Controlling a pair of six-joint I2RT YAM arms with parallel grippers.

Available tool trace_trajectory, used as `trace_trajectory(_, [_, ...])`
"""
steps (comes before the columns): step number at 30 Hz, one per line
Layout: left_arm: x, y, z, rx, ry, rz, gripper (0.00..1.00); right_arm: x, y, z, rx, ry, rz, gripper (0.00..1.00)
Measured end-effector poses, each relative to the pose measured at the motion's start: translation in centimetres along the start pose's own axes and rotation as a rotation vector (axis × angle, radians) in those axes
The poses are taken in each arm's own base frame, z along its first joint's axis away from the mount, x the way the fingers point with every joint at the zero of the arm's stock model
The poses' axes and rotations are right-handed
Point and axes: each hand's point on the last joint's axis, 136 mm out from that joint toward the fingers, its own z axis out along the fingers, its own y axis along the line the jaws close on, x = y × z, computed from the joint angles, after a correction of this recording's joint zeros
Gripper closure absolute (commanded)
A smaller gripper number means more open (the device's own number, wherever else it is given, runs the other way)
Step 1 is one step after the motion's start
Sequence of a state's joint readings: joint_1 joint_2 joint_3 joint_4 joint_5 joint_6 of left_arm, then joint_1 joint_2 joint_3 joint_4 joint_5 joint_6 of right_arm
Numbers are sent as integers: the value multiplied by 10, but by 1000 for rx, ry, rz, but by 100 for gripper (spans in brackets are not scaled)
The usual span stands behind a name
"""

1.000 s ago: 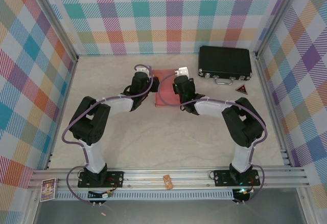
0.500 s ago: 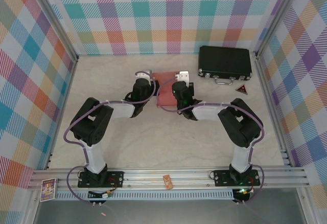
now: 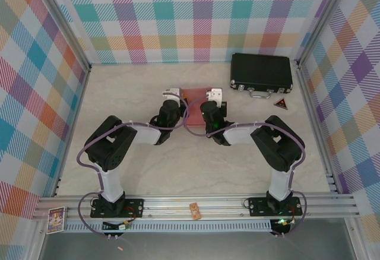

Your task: Fold the paper box

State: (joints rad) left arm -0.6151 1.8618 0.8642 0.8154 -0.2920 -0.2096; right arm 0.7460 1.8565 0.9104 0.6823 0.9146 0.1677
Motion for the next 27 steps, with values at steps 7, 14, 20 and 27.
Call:
trace_trajectory(7, [1, -6, -5, -41, -18, 57, 87, 3, -5, -3, 19, -11, 33, 93])
trace_trajectory(14, [2, -8, -7, -54, -25, 67, 78, 6, -5, -7, 23, -17, 59, 93])
trace_trajectory(20, [3, -9, -8, -53, -18, 66, 73, 6, -6, -10, 24, -11, 62, 90])
trace_trajectory(27, [-14, -13, -19, -41, -18, 67, 62, 1, -12, -17, 28, 13, 13, 81])
